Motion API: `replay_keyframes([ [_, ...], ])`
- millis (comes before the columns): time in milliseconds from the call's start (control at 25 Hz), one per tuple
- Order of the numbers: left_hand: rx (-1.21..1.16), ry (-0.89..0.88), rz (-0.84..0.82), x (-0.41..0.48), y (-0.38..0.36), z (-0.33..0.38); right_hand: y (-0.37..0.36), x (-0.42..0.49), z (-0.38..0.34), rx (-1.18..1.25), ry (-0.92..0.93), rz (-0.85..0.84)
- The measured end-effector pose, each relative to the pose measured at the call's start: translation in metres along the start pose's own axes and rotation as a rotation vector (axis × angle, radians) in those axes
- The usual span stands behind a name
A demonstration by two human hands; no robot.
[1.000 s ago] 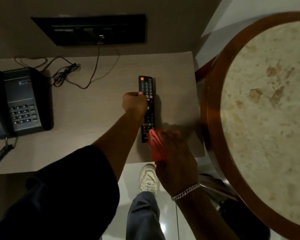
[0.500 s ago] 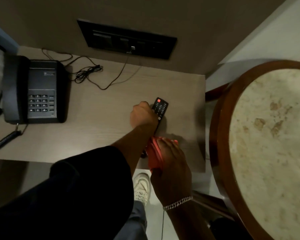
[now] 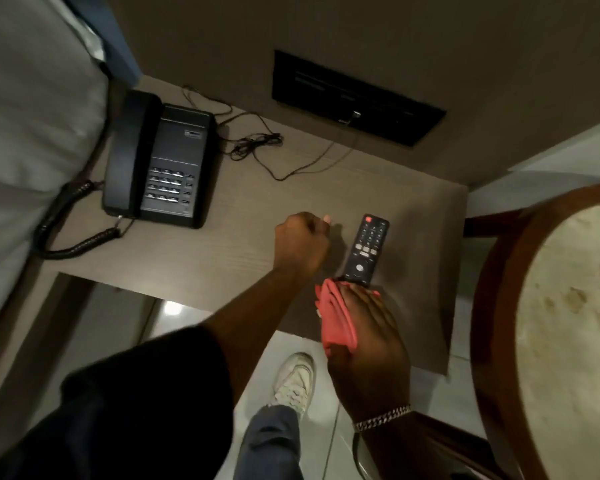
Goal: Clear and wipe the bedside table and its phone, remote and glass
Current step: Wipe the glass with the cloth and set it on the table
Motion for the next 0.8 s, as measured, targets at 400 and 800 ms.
replay_keyframes([
  [400,-0.457,-0.201,0.597,-0.136,0.362,-0.079,-0.047,0.065,-0.330,0.259,0.465,-0.176],
  [800,-0.305,-0.239,1.280,-0.351,0.589,-0.166,-0.132,0.005,-0.598,0.529,0.946,-0.296],
])
Point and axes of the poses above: each hand's wrist, its own x-axis towards the middle knuckle, its own y-axis out of the back of the hand, z = x × y, the point moved 10 cm from there along x, towards the middle knuckle, and after that the axes turned 9 degrees about -z, right-handed, at the moved point
